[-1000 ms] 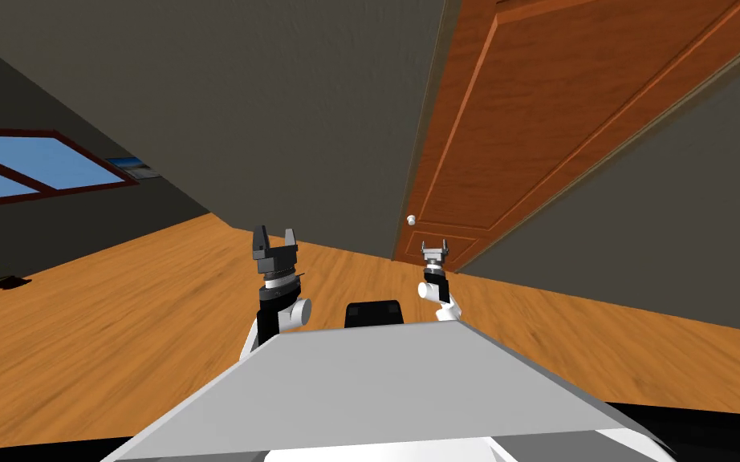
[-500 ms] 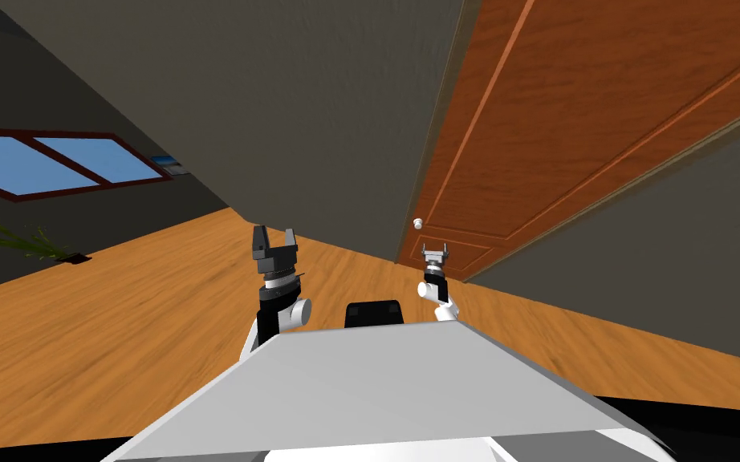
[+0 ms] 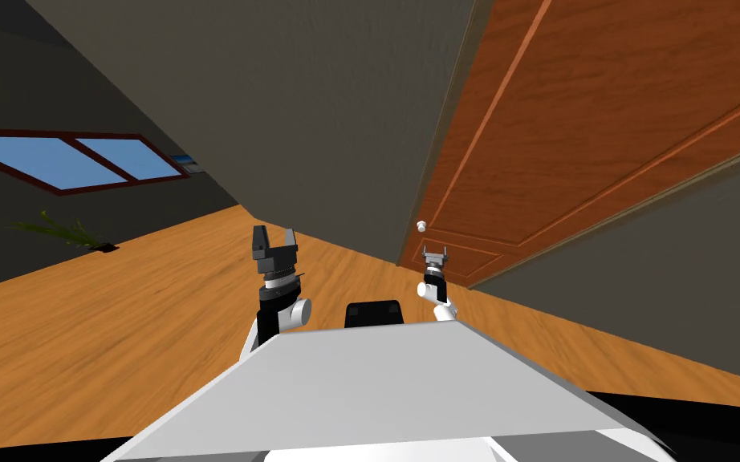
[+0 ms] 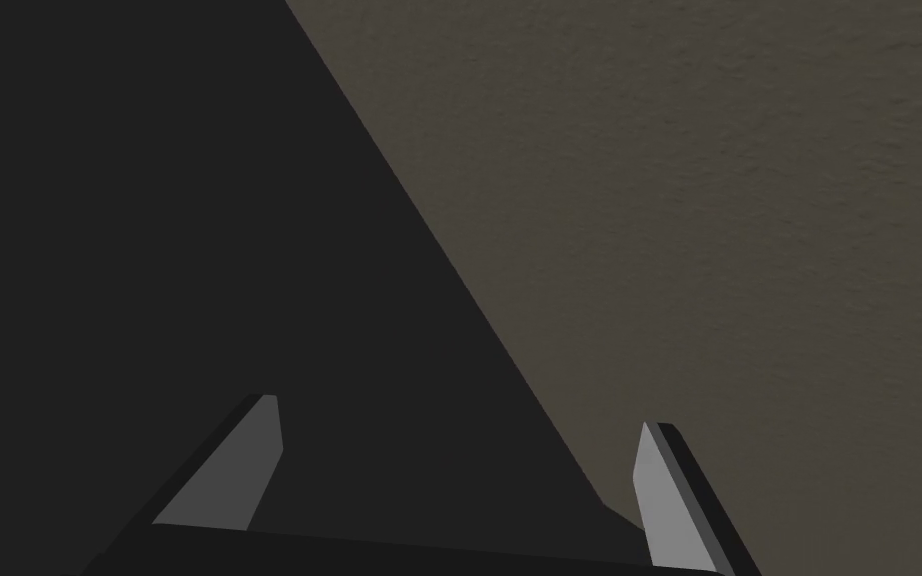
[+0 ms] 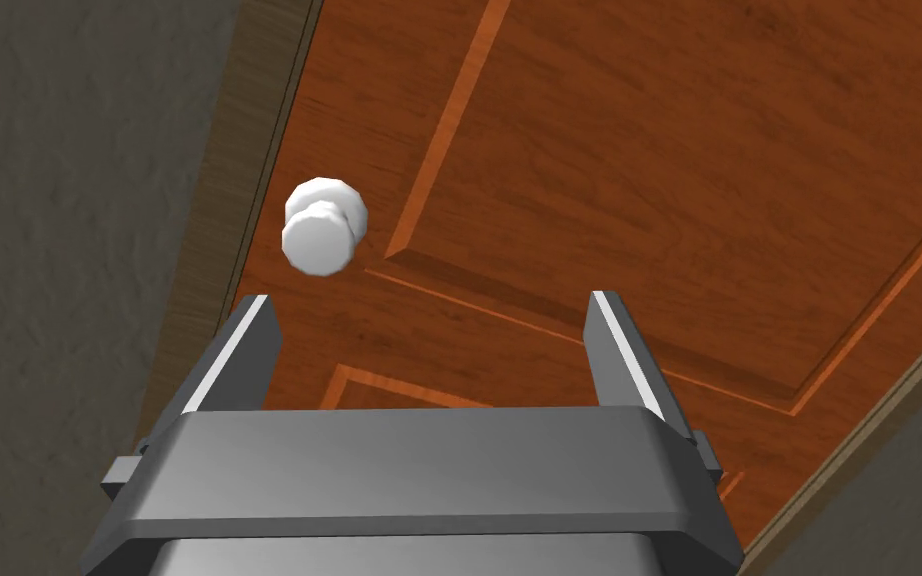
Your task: Pull the door open
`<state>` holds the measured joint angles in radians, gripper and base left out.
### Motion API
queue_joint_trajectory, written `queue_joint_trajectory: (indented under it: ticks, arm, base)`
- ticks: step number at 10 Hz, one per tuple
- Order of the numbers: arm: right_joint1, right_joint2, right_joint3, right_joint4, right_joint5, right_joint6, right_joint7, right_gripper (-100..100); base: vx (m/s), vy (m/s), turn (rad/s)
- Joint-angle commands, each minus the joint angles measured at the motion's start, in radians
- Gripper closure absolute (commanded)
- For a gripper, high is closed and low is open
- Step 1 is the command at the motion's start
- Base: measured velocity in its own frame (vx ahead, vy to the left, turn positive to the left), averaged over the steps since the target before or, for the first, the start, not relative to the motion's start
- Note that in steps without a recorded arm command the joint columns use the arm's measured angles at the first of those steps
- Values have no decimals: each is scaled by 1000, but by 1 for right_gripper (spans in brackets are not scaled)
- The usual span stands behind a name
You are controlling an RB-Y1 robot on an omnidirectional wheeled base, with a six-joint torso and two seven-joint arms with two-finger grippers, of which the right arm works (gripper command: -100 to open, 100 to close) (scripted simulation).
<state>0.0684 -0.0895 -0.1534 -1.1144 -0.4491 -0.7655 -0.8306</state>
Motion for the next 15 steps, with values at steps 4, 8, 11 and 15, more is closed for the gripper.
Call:
queue_joint_trajectory:
  ticks: [4,8,11,15]
  arm:
    - [-40,4,-20,106,-43,-21,-96,-100]
    - [-72,6,-35,190,-76,-38,-167,-100]
    - [-101,10,-49,264,-106,-53,-230,-100]
    - [-137,15,-66,356,-142,-72,-309,-100]
  base:
    - [57,-63,129]
    - [39,-54,114]
    - [51,-59,143]
    - [43,-68,120]
